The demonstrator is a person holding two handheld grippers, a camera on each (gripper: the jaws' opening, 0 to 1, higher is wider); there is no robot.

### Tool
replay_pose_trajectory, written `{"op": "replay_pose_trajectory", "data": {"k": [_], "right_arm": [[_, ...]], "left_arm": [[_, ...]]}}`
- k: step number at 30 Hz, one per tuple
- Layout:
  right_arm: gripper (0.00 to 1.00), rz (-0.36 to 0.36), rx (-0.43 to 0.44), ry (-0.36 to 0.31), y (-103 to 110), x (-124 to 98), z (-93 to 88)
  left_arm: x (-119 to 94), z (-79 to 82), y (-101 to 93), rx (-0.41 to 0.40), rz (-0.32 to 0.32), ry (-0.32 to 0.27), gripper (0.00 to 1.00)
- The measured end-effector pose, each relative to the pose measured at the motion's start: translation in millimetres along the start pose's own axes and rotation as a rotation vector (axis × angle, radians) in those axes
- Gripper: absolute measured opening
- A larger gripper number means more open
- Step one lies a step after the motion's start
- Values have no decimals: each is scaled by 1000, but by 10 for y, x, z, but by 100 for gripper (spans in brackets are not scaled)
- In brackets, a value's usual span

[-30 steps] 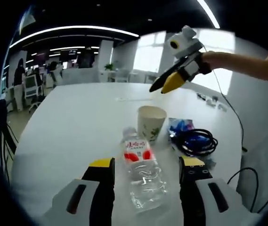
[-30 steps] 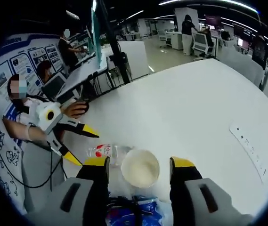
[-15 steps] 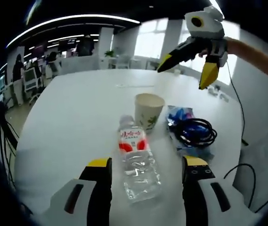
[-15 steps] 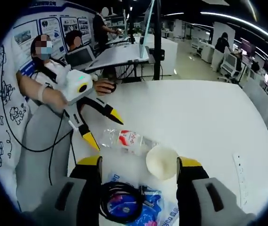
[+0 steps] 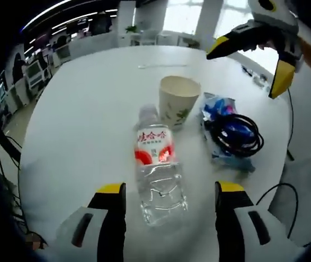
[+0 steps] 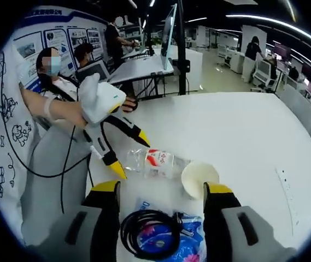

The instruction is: Arrange the tabletop items into an orderly group along one side of the table until the central work area is clear of visible clutter.

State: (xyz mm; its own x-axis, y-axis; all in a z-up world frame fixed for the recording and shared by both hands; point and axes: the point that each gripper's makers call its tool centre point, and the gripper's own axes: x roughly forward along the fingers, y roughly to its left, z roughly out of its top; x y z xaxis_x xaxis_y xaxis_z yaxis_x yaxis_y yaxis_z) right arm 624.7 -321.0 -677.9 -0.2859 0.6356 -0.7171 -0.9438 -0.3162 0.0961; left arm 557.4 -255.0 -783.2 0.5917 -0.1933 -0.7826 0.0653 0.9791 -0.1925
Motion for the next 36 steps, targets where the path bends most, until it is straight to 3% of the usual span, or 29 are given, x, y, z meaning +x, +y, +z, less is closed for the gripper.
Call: {"op": "replay_pose_trajectory", "data": {"k": [3,9,17,32,36], "right_arm": [[59,-6,16,-22,1,-36,-12],[58,-15,54,-56,11,-56,-80],[57,-18,113,-89,61,-46,-211],[55,-1,181,-110,200,23,-372],[55,1,214,-133,229,48,-357]], "left_arm": [[-3,49,-13,28,20,17,48],[43,-1,11,49,38,110,51],[121,-116,19,21,37,176,54],[212,-129,65,10,46,209,51],[203,-127,101,17,71,208,45]]}}
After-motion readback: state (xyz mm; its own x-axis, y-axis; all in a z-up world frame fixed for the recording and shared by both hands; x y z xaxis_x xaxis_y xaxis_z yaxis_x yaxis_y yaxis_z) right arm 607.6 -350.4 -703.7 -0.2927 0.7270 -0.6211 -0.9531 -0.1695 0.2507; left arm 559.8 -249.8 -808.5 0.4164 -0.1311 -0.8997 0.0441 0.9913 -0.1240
